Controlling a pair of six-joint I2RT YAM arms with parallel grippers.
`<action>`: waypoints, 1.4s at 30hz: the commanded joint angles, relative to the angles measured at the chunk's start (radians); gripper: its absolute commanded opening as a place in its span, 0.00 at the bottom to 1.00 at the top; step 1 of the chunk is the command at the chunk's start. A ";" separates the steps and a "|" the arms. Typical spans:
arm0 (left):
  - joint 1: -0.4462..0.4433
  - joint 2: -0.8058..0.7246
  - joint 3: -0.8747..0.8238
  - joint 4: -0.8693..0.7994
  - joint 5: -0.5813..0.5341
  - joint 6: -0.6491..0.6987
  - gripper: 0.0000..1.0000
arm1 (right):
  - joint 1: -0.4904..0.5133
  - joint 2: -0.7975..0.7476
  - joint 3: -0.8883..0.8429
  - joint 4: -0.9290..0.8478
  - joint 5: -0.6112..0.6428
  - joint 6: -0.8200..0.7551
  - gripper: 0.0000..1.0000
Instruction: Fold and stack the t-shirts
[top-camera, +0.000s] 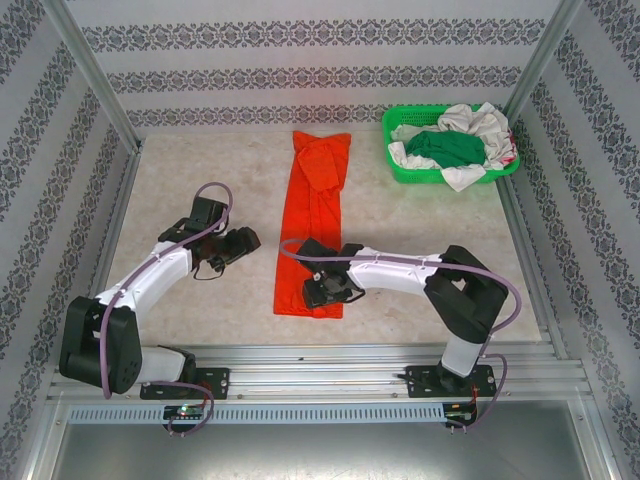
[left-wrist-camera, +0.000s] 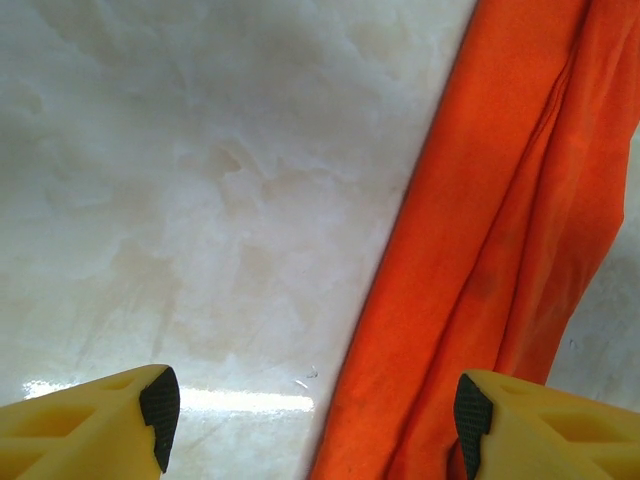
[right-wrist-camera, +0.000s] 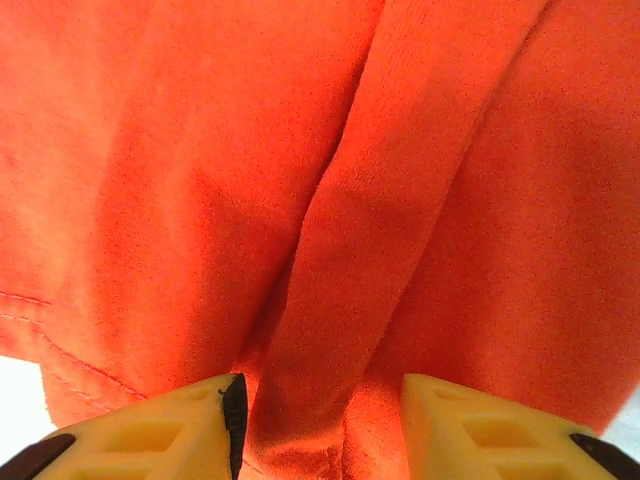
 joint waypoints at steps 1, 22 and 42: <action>0.008 -0.021 -0.012 -0.003 0.005 0.005 0.74 | -0.001 0.035 0.016 -0.022 -0.042 0.017 0.42; 0.009 -0.009 -0.022 0.007 0.008 -0.005 0.74 | 0.021 -0.022 0.038 0.010 -0.032 0.018 0.09; 0.009 0.036 -0.032 0.051 0.046 -0.012 0.74 | -0.038 -0.145 -0.096 0.223 -0.114 0.062 0.62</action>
